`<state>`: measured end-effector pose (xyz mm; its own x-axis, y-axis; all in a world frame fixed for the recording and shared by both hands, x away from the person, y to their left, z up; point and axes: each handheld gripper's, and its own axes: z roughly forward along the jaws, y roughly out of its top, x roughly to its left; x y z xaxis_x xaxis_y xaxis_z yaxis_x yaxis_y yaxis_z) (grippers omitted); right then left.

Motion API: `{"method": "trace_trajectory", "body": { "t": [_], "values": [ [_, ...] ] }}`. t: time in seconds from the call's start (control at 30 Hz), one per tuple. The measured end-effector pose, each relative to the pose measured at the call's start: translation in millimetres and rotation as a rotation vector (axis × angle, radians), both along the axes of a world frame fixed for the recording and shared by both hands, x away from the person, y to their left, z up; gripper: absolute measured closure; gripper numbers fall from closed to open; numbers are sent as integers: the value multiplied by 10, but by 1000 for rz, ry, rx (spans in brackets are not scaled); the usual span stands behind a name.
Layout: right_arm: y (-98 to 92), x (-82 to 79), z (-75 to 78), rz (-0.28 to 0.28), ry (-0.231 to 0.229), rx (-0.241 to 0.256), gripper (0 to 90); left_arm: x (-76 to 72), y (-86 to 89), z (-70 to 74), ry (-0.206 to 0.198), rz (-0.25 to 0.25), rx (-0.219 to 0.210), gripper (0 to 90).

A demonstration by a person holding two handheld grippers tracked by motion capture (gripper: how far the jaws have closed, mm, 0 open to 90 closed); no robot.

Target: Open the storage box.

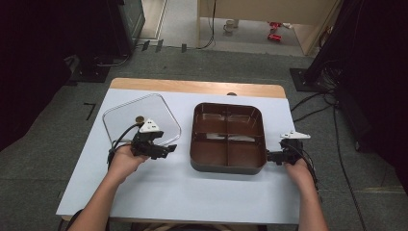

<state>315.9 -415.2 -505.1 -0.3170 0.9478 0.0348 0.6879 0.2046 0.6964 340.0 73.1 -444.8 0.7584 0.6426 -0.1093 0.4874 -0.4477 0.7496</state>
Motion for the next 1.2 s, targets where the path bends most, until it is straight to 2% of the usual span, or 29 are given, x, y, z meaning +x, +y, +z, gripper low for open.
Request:
{"method": "trace_trajectory", "body": {
  "t": [0.33, 0.43, 0.53, 0.63, 0.83, 1.1, 1.2],
  "values": [
    [0, 0, 0, 1, -1, -2, 0, -180, -219, -244, 40, -84, 39, 226],
    [0, 0, 0, 1, 0, -1, 0, -203, -286, -307, 13, -109, 76, 226],
    [-1, 0, 0, 2, -1, -2, 0, -219, -330, -361, -21, -88, 81, 227],
    [-1, 0, 0, 1, -1, -2, 0, -234, -370, -409, -27, -86, 113, 228],
    [-1, 1, -1, 1, -1, -1, 0, -255, -418, -480, -29, -91, 140, 228],
    [-1, 0, 0, 1, -1, -2, 0, -277, -434, -502, -38, -85, 130, 202],
    [-1, 0, 0, 1, 0, -2, 0, -316, -414, -544, -68, -71, 96, 193]
  ]
}}
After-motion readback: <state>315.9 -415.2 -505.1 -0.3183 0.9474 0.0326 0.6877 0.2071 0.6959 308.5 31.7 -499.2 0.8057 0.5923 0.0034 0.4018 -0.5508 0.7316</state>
